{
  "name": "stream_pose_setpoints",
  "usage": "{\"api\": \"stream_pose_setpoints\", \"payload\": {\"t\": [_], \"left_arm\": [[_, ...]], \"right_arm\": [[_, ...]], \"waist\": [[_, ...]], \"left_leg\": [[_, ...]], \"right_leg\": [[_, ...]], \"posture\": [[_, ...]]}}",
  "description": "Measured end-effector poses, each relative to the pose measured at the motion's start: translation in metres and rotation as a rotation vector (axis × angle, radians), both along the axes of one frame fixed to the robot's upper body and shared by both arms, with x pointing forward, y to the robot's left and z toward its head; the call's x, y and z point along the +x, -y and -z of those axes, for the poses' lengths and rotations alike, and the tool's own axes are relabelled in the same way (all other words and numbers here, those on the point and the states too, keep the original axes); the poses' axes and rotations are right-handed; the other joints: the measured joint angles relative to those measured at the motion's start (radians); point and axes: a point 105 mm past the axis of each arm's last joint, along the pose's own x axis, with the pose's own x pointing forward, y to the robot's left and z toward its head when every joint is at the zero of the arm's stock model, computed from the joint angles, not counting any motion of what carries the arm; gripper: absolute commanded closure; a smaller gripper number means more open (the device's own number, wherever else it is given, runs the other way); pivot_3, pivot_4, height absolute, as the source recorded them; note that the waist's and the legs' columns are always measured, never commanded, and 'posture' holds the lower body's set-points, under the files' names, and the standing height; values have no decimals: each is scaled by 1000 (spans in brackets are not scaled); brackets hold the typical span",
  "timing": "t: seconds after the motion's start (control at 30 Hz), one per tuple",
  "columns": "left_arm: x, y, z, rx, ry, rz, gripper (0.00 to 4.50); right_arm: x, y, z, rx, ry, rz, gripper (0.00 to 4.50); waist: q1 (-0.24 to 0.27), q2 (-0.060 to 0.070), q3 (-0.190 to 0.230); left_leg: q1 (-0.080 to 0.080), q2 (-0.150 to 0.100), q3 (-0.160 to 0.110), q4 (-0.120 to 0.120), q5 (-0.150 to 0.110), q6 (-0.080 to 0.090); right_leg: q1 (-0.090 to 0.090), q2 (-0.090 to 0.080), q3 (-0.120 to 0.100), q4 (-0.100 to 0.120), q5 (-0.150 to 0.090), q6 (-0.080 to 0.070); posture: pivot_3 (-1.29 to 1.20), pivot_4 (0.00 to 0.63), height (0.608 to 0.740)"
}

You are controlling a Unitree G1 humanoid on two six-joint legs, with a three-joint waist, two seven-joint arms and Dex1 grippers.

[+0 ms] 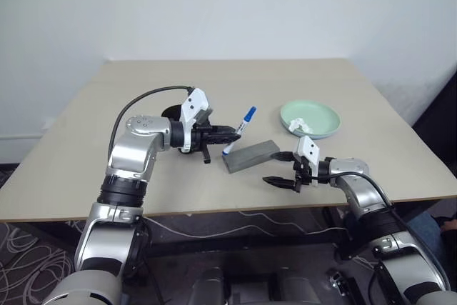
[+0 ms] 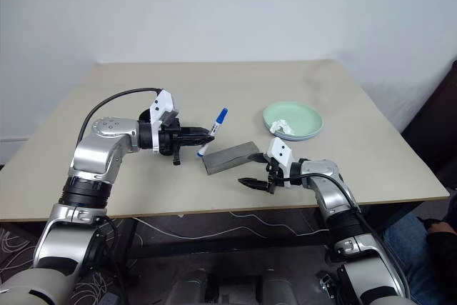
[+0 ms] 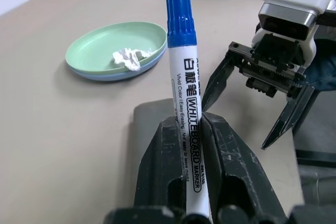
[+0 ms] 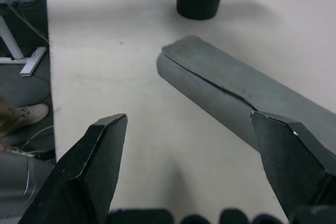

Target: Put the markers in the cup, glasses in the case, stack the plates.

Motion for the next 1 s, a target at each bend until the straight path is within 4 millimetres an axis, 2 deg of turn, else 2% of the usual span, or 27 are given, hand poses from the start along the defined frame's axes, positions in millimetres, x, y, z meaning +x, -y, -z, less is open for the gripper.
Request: {"api": "stream_pose_setpoints", "payload": {"t": [0.23, 0.4, 0.63, 0.8, 1.0], "left_arm": [[1, 2, -5, -18, 15, -18, 4425], [11, -2, -18, -108, 67, -105, 4425], [34, -22, -44, -234, 250, -330, 4425], [44, -41, -61, -297, 390, -504, 4425], [49, -73, -53, -304, 461, -713, 4425]], "right_arm": [[-1, -3, -1, 7, 3, -6, 417], [-1, -3, -1, 8, 2, -6, 417], [-1, -4, -1, 8, 3, -6, 417], [-2, -4, -1, 8, 0, -5, 417], [-3, -4, 1, 6, -7, -7, 417]], "waist": [[-1, 0, 0], [0, 0, 0], [0, 0, 0], [0, 0, 0], [0, 0, 0]], "left_leg": [[0, 4, 3, -1, 0, 0], [0, 4, 4, -4, 0, 0], [-1, 5, 3, -5, 0, -1], [-1, 5, 5, -5, 0, -2], [-1, 5, 7, -5, 0, -2]], "right_leg": [[-2, -2, -4, -2, 2, -2], [-3, -3, -5, -2, 3, -4], [-3, -3, -7, -2, 5, -6], [-2, -2, -5, -5, 4, -5], [-3, -3, -4, -5, 4, -5]], "posture": [[0, 0, 738], [0, 0, 738], [0, 0, 738], [0, 0, 738], [0, 0, 738]]}}
